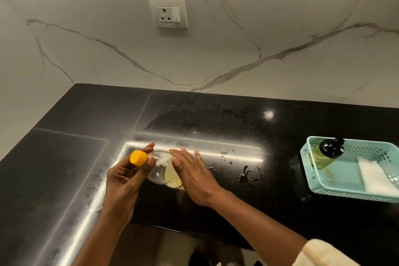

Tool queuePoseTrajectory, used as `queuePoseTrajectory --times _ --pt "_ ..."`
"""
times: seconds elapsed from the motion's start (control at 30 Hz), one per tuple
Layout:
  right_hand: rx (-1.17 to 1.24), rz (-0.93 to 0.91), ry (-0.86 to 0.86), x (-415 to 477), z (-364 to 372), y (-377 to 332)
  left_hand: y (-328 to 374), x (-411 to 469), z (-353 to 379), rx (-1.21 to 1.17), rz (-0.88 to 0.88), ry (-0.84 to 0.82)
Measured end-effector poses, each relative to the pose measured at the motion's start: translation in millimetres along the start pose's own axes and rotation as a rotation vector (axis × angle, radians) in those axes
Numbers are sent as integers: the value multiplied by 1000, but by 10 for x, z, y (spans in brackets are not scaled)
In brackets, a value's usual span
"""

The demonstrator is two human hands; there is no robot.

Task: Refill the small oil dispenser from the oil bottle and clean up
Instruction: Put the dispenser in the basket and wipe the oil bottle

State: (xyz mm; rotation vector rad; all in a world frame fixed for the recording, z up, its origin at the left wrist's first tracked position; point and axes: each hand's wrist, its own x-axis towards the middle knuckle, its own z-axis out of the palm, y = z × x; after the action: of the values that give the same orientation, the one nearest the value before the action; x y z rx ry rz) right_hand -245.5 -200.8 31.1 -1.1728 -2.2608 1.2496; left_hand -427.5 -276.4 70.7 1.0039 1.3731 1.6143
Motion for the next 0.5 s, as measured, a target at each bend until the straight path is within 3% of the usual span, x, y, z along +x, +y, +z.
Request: queuePoseTrajectory --times 0.17,0.3,0.5 --pt "-249 74 -79 -181 -18 558 -1 -92 28 -35 31 33" --pt "-43 184 -81 -470 143 565 -74 -114 9 -33 38 79" --pt "183 37 -5 -496 352 18 -144 -176 -48 -11 -1 189"
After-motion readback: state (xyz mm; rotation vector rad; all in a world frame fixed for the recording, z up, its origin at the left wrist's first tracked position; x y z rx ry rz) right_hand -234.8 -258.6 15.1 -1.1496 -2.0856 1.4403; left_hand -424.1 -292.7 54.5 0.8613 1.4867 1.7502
